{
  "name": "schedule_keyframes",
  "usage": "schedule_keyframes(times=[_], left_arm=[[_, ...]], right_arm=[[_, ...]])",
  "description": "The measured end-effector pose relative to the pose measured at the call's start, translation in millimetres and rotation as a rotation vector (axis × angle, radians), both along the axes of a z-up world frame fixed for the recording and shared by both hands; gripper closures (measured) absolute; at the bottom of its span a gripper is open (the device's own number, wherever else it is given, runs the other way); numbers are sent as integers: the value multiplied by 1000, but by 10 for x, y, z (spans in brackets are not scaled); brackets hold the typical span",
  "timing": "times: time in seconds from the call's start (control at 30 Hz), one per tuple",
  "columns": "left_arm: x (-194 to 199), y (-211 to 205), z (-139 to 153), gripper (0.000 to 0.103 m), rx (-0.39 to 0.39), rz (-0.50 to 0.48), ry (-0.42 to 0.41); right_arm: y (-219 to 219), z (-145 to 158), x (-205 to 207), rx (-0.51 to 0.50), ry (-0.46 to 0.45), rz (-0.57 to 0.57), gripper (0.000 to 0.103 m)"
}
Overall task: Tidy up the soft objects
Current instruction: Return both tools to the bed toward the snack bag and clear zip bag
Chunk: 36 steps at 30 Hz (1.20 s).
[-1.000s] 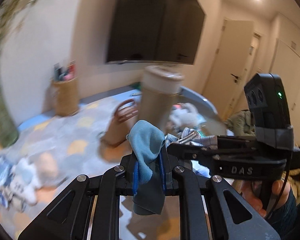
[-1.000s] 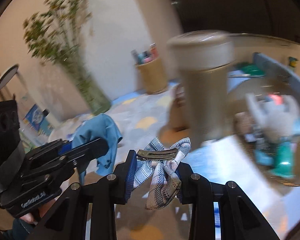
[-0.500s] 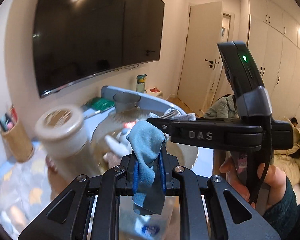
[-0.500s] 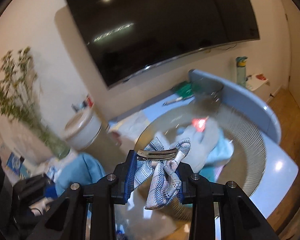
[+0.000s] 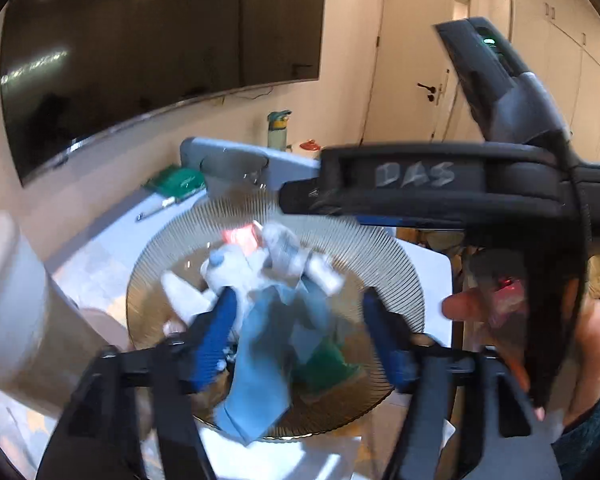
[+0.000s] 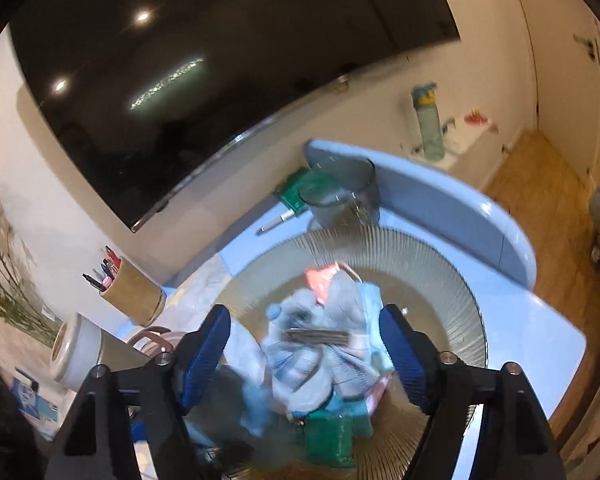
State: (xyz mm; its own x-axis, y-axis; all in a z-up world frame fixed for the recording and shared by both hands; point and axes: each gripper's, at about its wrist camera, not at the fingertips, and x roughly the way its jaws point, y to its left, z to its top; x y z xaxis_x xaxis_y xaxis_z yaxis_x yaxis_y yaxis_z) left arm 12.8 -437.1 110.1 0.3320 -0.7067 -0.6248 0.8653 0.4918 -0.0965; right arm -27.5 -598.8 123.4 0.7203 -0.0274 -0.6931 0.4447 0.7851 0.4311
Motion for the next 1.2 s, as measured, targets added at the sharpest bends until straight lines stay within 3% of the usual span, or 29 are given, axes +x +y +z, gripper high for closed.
schedule_keyframes(times=[0.17, 0.33, 0.47, 0.6, 0.73, 0.8, 0.9, 1.0, 1.1, 1.2], left_arm=[[-112, 71, -10, 28, -26, -50, 17], [-266, 267, 87, 28, -32, -81, 4], [-429, 677, 245, 28, -57, -95, -19], [-561, 1160, 424, 28, -77, -49, -56], [-672, 1765, 655, 27, -61, 54, -137], [-745, 2129, 789, 20, -37, 120, -215], [-812, 2684, 981, 8, -9, 283, -331], [-823, 3278, 1122, 1, -15, 456, -389], [-718, 3791, 1146, 1, -25, 617, -383], [-506, 4195, 973, 1, -42, 752, -307]], right_arm=[[-34, -34, -200, 17, -1, -25, 27], [29, 49, -405, 33, -32, -36, 27], [194, 166, -562, 28, -69, -16, 27], [542, 317, -631, -5, -103, 59, 27], [1012, 463, -583, -62, -120, 171, 27], [1321, 571, -549, -100, -147, 256, 27], [1784, 710, -520, -151, -191, 373, 27], [2347, 790, -449, -188, -229, 519, 23], [2905, 725, -326, -221, -235, 651, 20], [3422, 474, -88, -231, -189, 744, 20]])
